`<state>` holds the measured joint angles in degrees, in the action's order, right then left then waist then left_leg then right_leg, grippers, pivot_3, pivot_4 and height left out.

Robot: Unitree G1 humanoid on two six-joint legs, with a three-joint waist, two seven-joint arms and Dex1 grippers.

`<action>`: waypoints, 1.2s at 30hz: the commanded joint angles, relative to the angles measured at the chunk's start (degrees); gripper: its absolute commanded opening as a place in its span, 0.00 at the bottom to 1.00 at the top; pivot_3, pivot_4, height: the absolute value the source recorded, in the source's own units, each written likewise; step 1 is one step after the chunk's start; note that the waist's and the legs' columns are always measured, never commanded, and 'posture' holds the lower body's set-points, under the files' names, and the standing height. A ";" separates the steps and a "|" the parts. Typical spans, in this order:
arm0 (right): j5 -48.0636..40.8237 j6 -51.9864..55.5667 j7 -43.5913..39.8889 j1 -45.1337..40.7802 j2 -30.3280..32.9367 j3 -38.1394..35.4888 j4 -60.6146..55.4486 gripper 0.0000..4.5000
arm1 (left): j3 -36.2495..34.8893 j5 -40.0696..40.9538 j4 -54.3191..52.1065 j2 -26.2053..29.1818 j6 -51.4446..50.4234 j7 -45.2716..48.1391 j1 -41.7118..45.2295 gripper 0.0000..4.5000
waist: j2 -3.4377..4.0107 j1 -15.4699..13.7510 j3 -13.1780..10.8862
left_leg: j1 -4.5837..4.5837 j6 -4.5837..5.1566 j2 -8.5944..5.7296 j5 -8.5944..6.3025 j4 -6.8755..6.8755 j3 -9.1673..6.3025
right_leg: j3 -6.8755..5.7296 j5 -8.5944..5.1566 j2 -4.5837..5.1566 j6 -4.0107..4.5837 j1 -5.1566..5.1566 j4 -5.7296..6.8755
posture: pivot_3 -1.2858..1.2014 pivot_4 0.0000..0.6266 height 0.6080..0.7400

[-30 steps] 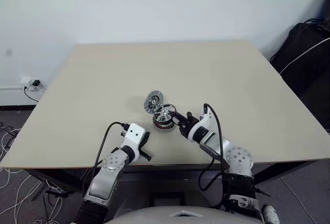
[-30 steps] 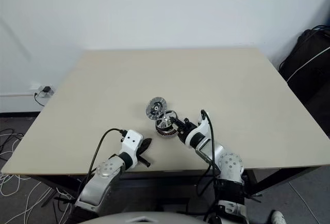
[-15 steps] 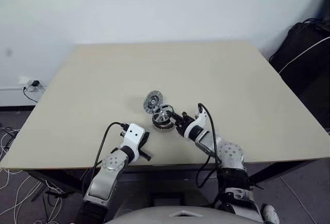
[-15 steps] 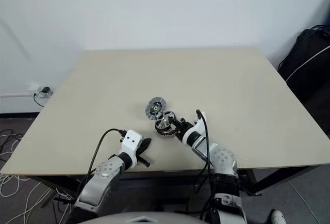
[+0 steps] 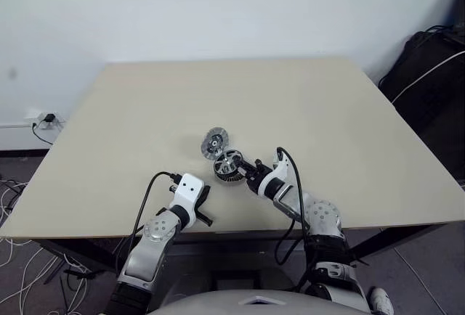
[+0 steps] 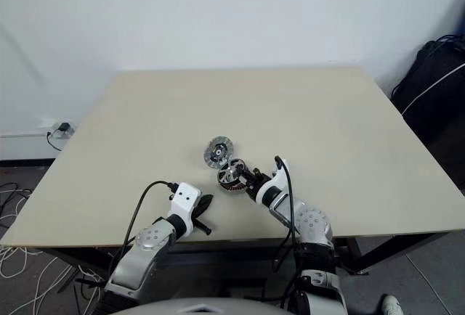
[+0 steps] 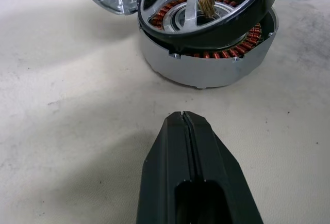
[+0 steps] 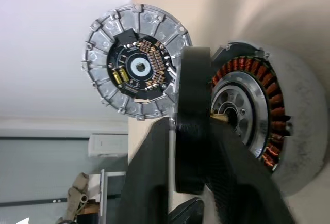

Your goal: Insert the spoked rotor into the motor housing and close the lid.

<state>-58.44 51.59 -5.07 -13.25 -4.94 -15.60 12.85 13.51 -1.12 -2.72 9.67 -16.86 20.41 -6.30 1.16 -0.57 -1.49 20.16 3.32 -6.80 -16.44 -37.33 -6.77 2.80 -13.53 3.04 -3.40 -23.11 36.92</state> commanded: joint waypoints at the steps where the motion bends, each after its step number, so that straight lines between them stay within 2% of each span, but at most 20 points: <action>1: -0.47 0.47 -0.09 -0.78 -1.02 -0.16 -2.49 0.37 | -0.06 0.31 -2.79 0.06 0.37 0.01 0.69 0.00 | 0.00 0.00 0.00 | 0.00 0.00 0.00 0.00 0.00 0.00 | 0.00 0.00 0.00 0.00 0.00 0.00 | 0.52 0.00 1.00; 13: 3.64 2.44 3.43 2.32 2.80 1.80 -11.46 0.37 | 0.21 0.44 -1.73 -0.62 0.70 0.21 1.21 0.00 | -0.02 -0.12 0.03 | 0.01 0.00 0.00 0.00 0.00 0.00 | 0.00 0.00 0.02 0.00 0.00 0.00 | 0.52 0.00 1.00; 25: 14.63 -1.64 4.15 4.86 7.18 6.96 -22.19 0.37 | 0.35 0.49 -1.37 -0.69 0.83 0.62 1.45 0.00 | -0.04 -0.15 0.05 | 0.01 0.00 0.00 0.01 -0.01 0.02 | 0.01 0.00 0.02 -0.01 0.00 0.00 | 0.52 0.00 1.00; 30: 29.29 -11.04 2.56 5.30 12.12 17.48 -26.51 0.37 | 0.39 0.40 -1.37 -0.62 0.95 0.66 1.44 0.00 | -0.08 -0.14 0.08 | 0.00 -0.03 0.00 0.01 -0.05 0.04 | 0.01 0.01 0.01 -0.02 0.01 0.00 | 0.52 0.00 1.00; 33: 37.34 -13.04 1.21 3.79 15.46 25.19 -26.17 0.37 | 0.50 0.36 -1.40 -0.62 1.13 0.71 1.40 0.00 | -0.15 -0.13 0.13 | 0.00 -0.16 0.00 0.09 -0.05 0.04 | 0.00 0.01 0.01 -0.02 0.02 0.01 | 0.52 0.00 1.00; 36: 45.30 -14.63 -0.24 1.46 18.13 32.92 -24.62 0.24 | 0.63 0.34 -1.40 -0.64 1.19 0.76 1.35 0.00 | -0.17 -0.15 0.13 | 0.00 -0.25 0.01 0.15 -0.10 0.04 | 0.00 0.01 0.01 -0.02 0.03 0.01 | 0.52 0.00 1.00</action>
<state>-17.02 39.10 -4.16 -9.38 12.76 14.23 -11.27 14.06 -1.08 -2.71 9.14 -16.88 21.17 -5.83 0.99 -0.72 -1.35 20.16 3.04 -6.79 -16.29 -37.46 -6.72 2.80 -13.52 3.05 -3.42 -23.08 36.94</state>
